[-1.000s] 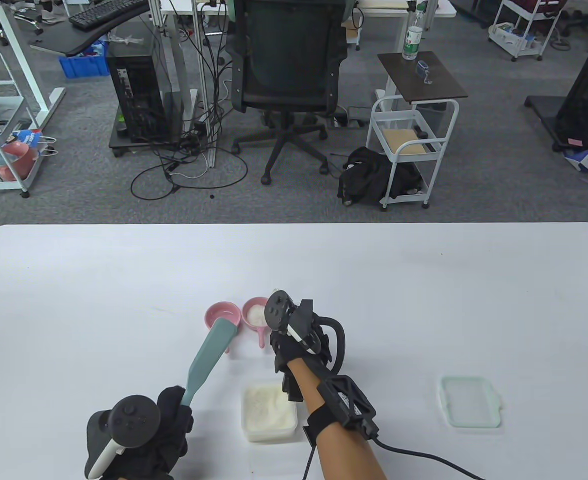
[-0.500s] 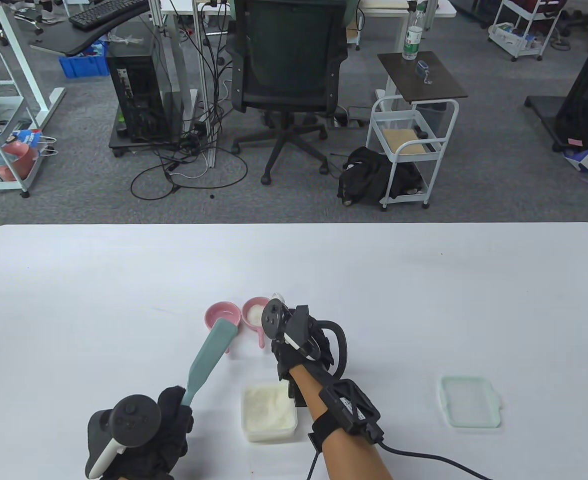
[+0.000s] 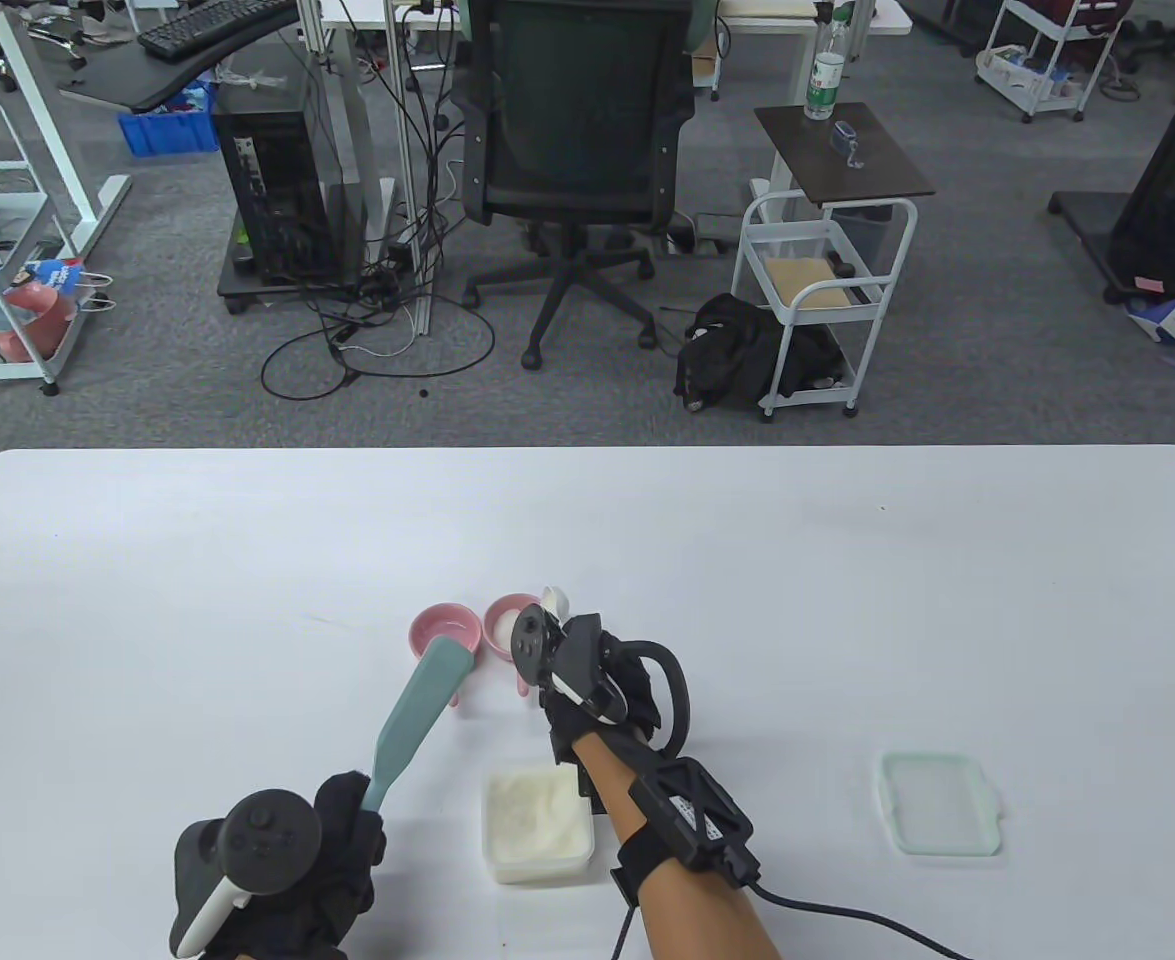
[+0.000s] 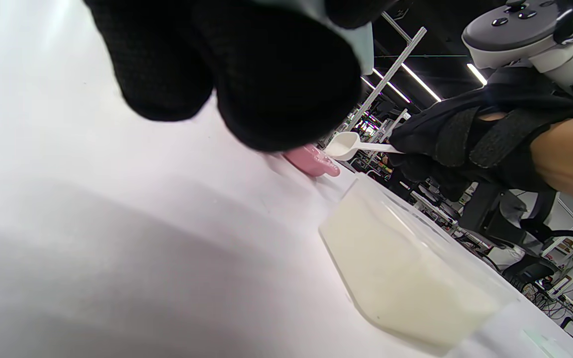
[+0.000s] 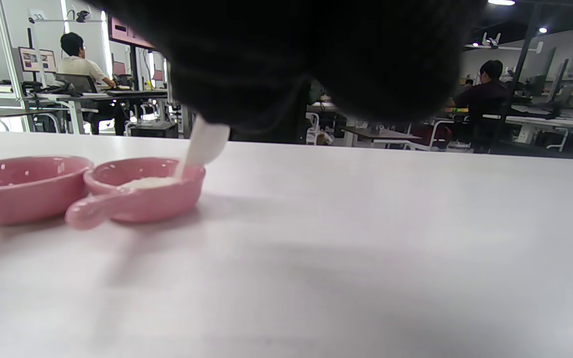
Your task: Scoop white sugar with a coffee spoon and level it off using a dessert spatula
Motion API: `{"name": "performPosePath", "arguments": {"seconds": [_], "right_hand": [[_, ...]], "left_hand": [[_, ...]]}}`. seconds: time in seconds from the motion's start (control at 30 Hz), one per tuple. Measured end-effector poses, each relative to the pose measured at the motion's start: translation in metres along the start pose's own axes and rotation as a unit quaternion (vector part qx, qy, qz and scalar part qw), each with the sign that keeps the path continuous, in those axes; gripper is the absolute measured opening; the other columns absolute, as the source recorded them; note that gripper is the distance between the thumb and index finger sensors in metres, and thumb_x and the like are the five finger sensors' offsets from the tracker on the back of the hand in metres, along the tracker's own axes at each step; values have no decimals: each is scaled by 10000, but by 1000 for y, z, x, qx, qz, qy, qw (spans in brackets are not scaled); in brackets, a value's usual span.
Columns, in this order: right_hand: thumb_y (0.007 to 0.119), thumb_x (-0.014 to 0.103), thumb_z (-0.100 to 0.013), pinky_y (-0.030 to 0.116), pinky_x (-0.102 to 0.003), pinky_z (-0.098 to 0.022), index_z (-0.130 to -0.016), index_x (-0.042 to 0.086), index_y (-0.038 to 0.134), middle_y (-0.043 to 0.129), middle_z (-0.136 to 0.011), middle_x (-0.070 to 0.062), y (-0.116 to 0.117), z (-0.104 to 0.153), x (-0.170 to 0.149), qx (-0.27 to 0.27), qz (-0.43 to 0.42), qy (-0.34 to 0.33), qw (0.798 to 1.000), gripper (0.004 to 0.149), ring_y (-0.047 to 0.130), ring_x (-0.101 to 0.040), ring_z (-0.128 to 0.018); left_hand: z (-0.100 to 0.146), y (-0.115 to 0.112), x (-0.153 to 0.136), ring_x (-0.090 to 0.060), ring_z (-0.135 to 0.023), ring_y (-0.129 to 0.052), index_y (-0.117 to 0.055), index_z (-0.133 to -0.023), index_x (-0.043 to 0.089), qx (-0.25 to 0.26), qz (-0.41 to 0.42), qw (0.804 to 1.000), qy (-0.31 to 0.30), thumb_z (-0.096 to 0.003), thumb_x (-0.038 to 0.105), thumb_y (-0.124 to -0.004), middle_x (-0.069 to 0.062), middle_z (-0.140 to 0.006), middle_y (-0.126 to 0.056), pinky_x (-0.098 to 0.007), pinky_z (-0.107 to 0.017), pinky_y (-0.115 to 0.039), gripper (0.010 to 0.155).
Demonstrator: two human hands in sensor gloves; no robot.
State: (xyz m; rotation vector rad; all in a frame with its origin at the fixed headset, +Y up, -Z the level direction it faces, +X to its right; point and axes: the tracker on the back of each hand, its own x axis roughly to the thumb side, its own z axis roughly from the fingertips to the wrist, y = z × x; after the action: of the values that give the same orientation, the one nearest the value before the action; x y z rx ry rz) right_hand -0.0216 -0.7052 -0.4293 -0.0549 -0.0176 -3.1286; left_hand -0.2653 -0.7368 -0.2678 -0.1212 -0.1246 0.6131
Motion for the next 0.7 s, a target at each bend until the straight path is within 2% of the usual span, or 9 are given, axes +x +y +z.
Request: {"name": "performPosePath", "arguments": {"seconds": [0.27, 0.53, 0.7], "right_hand": [[647, 305, -652, 944, -274, -223, -919, 16, 787, 967, -486, -95, 1, 0, 5, -3, -5, -13, 1000, 417, 879, 9, -149], [677, 324, -645, 951, -284, -253, -933, 43, 782, 972, -517, -93, 0, 3, 21, -28, 53, -36, 998, 416, 895, 1, -173], [685, 330, -645, 952, -285, -260, -937, 52, 779, 973, -528, -93, 1, 4, 26, -31, 58, -42, 997, 414, 901, -1, -179]], "left_hand": [[0, 0, 0, -98, -377, -1075, -508, -1093, -80, -1, -1, 1000, 0, -625, 286, -547, -122, -755, -960, -485, -565, -889, 595], [0, 0, 0, -98, -377, -1075, -507, -1093, -80, 0, 3, 1000, 5, -626, 287, -547, -121, -754, -959, -486, -566, -888, 595], [0, 0, 0, -97, -377, -1075, -504, -1094, -78, 0, 3, 1000, 5, -626, 289, -547, -121, -754, -959, -484, -565, -889, 596]]}}
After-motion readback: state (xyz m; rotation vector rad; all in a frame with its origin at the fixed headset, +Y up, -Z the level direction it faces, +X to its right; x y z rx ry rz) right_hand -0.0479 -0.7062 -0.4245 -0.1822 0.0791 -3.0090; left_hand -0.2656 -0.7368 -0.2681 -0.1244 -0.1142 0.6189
